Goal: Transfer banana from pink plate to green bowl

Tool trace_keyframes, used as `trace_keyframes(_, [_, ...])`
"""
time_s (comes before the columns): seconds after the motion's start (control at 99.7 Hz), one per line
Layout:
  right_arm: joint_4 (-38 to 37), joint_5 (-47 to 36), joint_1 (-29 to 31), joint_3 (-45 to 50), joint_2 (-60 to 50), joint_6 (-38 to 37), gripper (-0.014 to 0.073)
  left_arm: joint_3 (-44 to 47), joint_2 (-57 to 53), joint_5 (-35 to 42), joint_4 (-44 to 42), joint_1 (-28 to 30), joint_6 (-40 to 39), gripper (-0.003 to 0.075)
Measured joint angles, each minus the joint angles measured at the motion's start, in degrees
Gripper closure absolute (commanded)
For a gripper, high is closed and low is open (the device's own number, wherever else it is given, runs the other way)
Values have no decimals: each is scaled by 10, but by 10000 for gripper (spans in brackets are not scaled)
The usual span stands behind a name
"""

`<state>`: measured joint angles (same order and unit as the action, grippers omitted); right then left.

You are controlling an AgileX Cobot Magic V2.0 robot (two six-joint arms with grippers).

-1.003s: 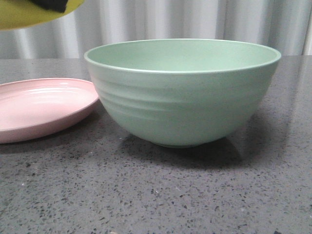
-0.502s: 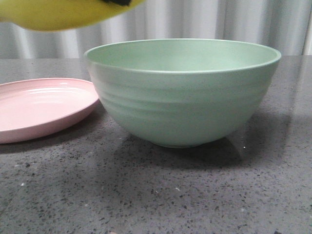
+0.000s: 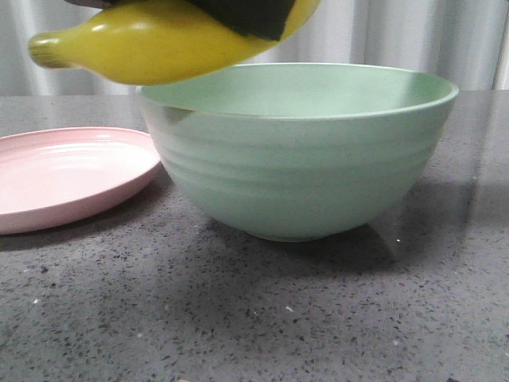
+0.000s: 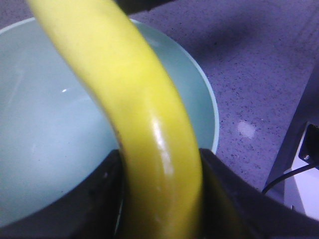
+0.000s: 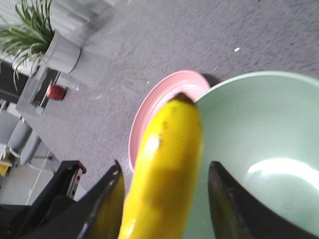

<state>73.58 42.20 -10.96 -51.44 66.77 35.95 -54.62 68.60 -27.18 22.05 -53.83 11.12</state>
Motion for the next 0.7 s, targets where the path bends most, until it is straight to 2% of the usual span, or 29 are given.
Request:
trace_keyframes(0.221, [-1,-67,-73,-17,36,0,280,0,0,10,0,-1,-3,571])
trace_keyframes(0.391, [0,-80,-85,-19,48,0,280,0,0,13,0,-1,-3,567])
trace_keyframes(0.471, [4,-81,-86,-19,51,1,288,0,0,13,0,-1,-3,535])
trace_keyframes(0.542, [5,-81,-87,-19,51,1,353,0,0,13,0,-1,-3,462])
trace_keyframes(0.632, [13,-80,-87,-20,51,0,503,0,0,13,0,-1,-2,346])
trace_keyframes(0.702, [14,-73,-88,-23,51,2,613,0,0,16,3,-1,-1,315])
